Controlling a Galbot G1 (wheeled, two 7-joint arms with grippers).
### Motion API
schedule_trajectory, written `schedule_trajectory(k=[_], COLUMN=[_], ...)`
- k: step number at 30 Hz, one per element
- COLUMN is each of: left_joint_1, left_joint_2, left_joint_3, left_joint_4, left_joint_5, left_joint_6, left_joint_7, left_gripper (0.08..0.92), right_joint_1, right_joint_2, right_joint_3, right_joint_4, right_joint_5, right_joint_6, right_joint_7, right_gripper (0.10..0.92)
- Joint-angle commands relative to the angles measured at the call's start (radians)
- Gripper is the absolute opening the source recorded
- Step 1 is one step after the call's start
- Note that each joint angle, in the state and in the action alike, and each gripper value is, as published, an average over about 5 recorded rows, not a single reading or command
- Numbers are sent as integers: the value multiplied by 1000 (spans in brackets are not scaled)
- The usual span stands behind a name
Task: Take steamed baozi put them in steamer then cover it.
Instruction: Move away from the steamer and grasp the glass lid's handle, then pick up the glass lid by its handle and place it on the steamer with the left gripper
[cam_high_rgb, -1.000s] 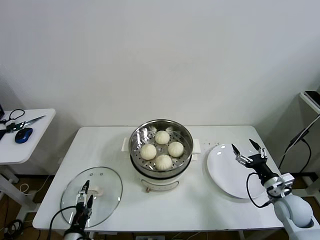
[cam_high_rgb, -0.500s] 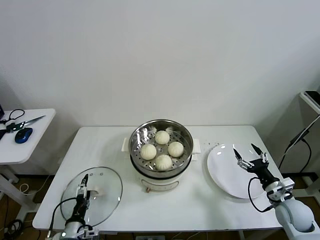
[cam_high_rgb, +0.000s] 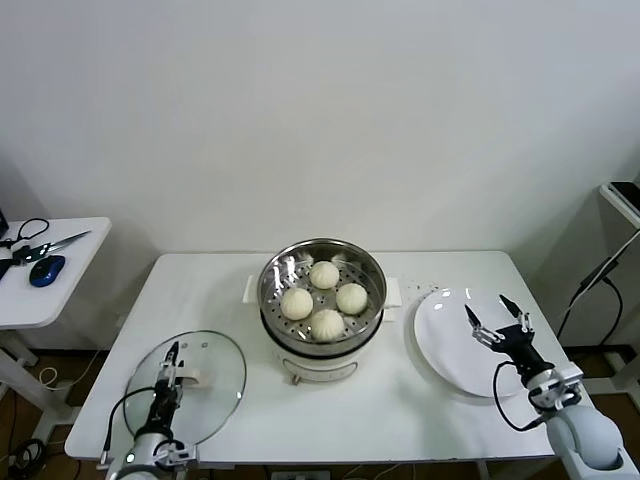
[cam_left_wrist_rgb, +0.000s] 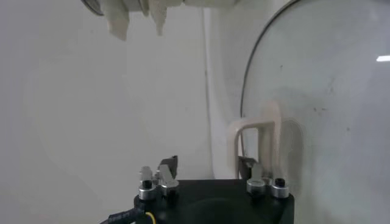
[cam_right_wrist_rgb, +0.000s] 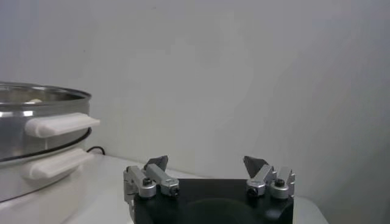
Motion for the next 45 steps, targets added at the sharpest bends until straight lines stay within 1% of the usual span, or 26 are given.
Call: schedule_trajectory(k=[1, 9, 14, 17, 22, 27, 31, 34, 37, 41, 45], left_joint_1=[-19, -10, 20, 50, 112, 163, 168, 157, 130, 59, -33], left_joint_2=[5, 6, 13, 23, 47, 80, 127, 187, 266, 381, 468], left_joint_3=[-3, 0, 4, 4, -5, -7, 12, 42, 85, 172, 272], left_joint_4=[37, 14, -54, -117, -256, -407, -487, -533, -580, -613, -612], left_joint_5=[-42, -58, -84, -102, -127, -129, -131, -142, -170, -187, -200], left_joint_6=[-33, -44, -40, -32, 12, 141, 235, 303, 380, 469, 555], left_joint_7=[-18, -19, -17, -15, -7, 4, 13, 31, 67, 119, 180], left_gripper=[576, 342, 199, 152, 150, 150, 150, 150, 150, 150, 150], right_joint_1=[2, 4, 6, 9, 19, 40, 56, 68, 84, 109, 129], right_joint_2=[11, 16, 17, 16, 12, 7, 4, 3, 2, 4, 6], right_joint_3=[3, 8, 9, 11, 11, 7, 0, -8, -20, -34, -48], right_joint_4=[-14, -25, -34, -40, -54, -72, -85, -99, -114, -137, -156], right_joint_5=[-20, -31, -36, -37, -40, -45, -52, -59, -67, -79, -91], right_joint_6=[5, 13, 17, 19, 22, 23, 23, 23, 25, 26, 27], right_joint_7=[-6, -12, -14, -15, -17, -16, -16, -16, -17, -17, -17], right_gripper=[823, 823, 823, 823, 823, 823, 823, 823, 823, 823, 823])
